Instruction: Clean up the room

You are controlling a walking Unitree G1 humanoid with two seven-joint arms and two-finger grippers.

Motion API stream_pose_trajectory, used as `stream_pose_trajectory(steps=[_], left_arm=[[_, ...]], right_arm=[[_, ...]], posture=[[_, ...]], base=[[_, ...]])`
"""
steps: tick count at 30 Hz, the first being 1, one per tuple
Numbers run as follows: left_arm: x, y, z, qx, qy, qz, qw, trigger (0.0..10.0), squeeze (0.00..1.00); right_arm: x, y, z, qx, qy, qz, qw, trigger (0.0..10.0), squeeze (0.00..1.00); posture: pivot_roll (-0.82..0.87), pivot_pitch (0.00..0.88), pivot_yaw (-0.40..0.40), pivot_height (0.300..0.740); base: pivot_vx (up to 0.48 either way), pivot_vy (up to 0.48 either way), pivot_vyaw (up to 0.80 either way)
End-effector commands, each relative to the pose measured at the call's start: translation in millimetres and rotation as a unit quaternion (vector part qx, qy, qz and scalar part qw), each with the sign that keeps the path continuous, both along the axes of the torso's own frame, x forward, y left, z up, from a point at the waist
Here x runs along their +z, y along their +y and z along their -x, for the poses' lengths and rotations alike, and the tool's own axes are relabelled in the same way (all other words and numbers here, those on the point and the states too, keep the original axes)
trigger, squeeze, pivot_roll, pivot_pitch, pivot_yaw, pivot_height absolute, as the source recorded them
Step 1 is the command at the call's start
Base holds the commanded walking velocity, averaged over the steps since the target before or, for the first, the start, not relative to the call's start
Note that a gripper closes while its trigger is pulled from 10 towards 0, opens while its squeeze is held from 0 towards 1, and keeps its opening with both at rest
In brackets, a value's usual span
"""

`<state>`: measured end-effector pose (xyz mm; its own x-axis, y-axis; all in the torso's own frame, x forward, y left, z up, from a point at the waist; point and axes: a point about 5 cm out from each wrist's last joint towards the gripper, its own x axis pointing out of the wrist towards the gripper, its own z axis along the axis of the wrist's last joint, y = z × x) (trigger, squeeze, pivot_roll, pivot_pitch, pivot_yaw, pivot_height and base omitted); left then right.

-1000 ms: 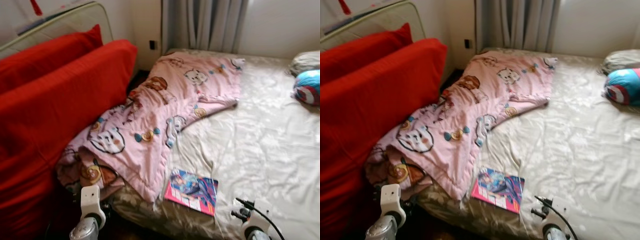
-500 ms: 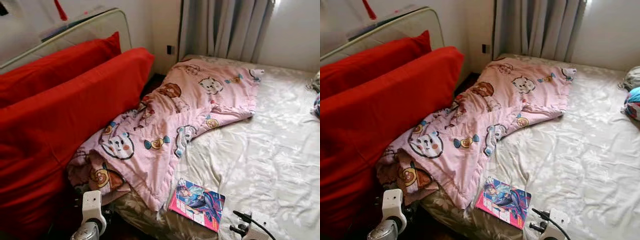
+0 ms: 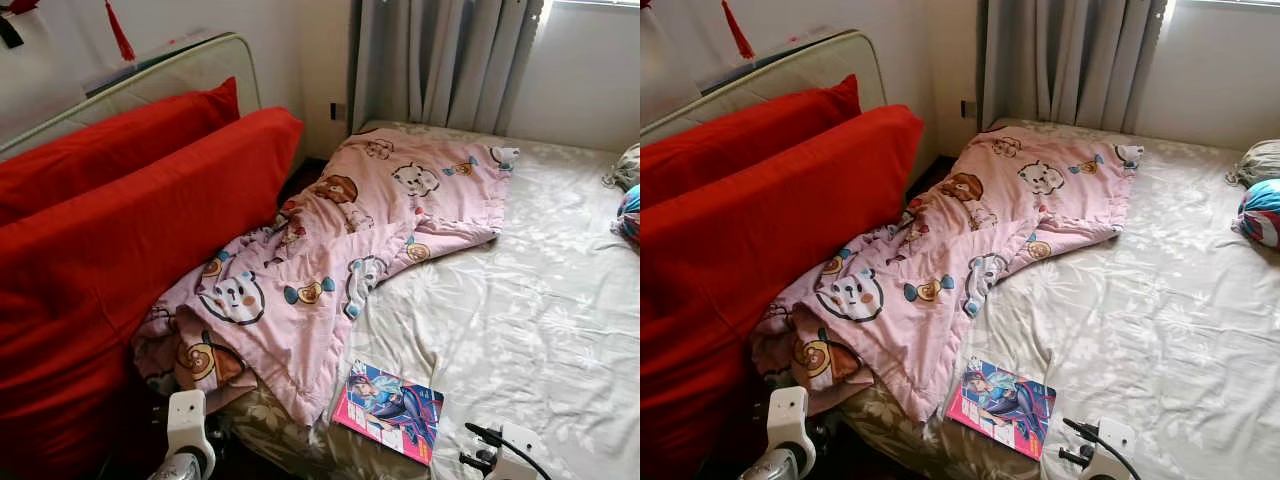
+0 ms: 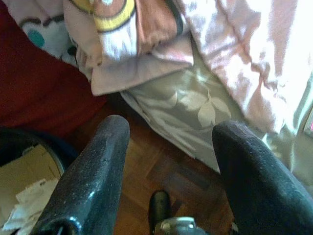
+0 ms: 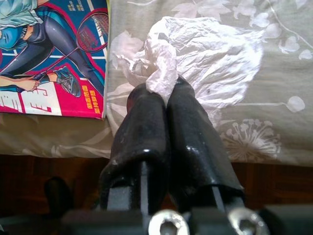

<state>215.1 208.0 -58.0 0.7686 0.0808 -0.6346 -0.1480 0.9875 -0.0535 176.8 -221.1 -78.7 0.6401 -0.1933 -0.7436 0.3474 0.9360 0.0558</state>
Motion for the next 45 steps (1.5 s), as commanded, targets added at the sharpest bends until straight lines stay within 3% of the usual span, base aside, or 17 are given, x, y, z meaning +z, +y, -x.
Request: stream_pose_trajectory(steps=[1, 18, 45], left_arm=[[-5.3, 5.0, 9.1, -0.002, 0.023, -0.008, 1.000, 10.0, 0.00], [-10.4, 6.8, 17.8, -0.004, 0.044, -0.009, 0.999, 10.0, 0.00], [-11.1, 7.3, 18.6, 0.011, 0.047, -0.004, 0.999, 10.0, 0.00]], right_arm=[[-2.2, 0.4, 3.9, 0.004, 0.010, 0.000, 1.000, 10.0, 0.00], [-3.1, 3.0, 4.5, 0.018, 0.014, -0.004, 1.000, 10.0, 0.00], [-1.1, 1.5, 0.2, 0.028, 0.013, -0.002, 1.000, 10.0, 0.00]], posture=[[-0.01, 0.000, 0.019, 0.740], [-0.01, 0.000, 0.020, 0.740], [-0.01, 0.000, 0.012, 0.740]], base=[[0.000, 0.000, 0.00], [0.000, 0.000, 0.00], [0.000, 0.000, 0.00]])
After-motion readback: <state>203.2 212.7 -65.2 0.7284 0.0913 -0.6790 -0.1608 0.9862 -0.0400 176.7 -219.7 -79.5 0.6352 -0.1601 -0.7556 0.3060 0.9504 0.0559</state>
